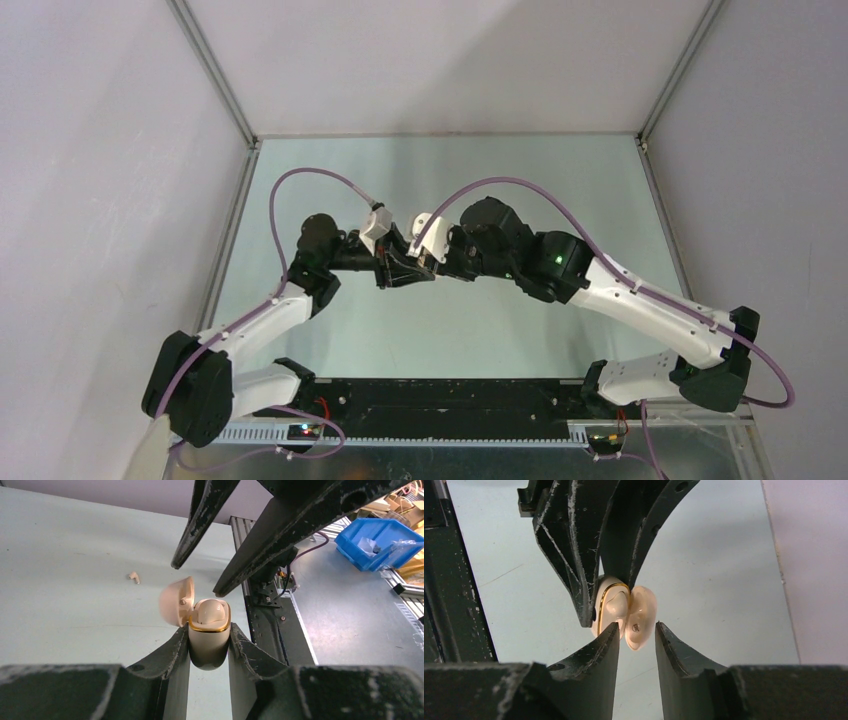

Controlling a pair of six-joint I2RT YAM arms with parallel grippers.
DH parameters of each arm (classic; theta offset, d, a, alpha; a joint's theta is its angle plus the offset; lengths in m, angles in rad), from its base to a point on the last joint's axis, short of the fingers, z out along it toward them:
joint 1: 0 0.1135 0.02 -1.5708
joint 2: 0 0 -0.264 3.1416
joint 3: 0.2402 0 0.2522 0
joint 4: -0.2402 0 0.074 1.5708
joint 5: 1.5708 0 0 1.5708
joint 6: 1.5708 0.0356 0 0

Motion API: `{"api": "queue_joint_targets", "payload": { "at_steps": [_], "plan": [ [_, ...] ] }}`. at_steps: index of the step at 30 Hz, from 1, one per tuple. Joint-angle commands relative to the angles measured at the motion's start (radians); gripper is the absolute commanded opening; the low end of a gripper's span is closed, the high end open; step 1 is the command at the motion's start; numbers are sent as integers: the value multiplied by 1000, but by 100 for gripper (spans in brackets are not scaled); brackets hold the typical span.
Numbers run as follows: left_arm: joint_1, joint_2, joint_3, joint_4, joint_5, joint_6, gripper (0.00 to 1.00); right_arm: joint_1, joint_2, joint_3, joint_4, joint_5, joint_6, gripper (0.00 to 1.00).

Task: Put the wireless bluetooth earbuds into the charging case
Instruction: Adjust the earbud with the charging case.

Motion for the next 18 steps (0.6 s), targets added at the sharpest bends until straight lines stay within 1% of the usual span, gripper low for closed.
{"api": "queue_joint_targets", "payload": {
  "at_steps": [1,15,18],
  "plan": [
    [0,-25,13,44,7,3,6,16,0,16,-5,11,-4,37],
    [0,-25,13,44,8,2,7,12,-4,20,53,91,16,38],
    [0,-33,14,22,-1,18,7,-30,-17,31,31,63,34,43]
  ]
}}
